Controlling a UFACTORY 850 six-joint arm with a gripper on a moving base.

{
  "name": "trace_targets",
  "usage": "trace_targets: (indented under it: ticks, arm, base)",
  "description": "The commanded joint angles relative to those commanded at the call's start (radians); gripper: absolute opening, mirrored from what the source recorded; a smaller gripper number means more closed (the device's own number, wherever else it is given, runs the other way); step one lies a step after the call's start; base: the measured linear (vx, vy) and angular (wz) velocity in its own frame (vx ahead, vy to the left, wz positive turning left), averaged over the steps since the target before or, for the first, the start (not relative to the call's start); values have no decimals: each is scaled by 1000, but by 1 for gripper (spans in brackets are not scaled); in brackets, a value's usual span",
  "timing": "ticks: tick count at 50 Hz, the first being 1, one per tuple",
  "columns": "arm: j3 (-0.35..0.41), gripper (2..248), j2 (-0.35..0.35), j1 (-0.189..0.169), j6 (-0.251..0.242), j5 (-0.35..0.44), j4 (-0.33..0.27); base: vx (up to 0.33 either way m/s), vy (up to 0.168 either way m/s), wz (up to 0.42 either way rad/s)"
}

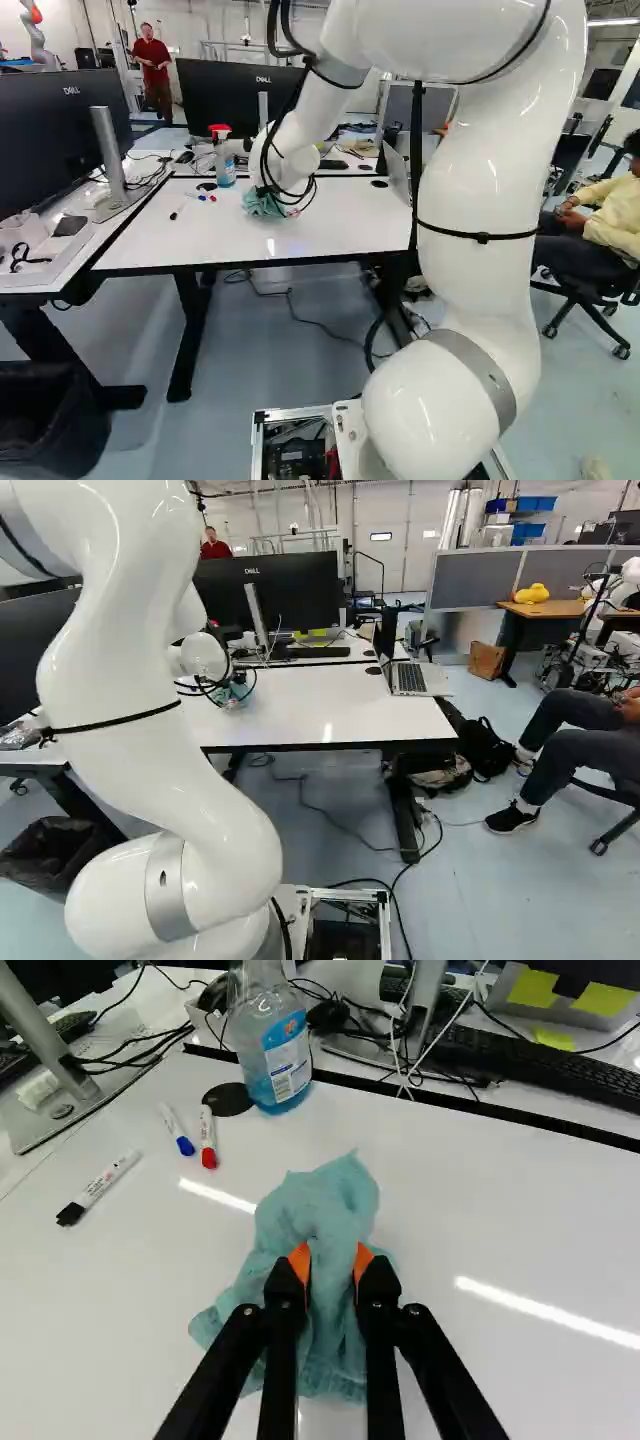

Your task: Clean the table with the green towel

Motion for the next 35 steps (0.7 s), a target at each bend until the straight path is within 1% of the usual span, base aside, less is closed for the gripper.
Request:
trace_targets:
  ticks: [8,27,35]
  arm:
    - [-4,65,-21,0,0,0,0]
    - [-4,65,-21,0,0,0,0]
    - [-7,65,-33,0,0,0,0]
  base:
    - [0,0,0]
    - [0,0,0]
    - [0,0,0]
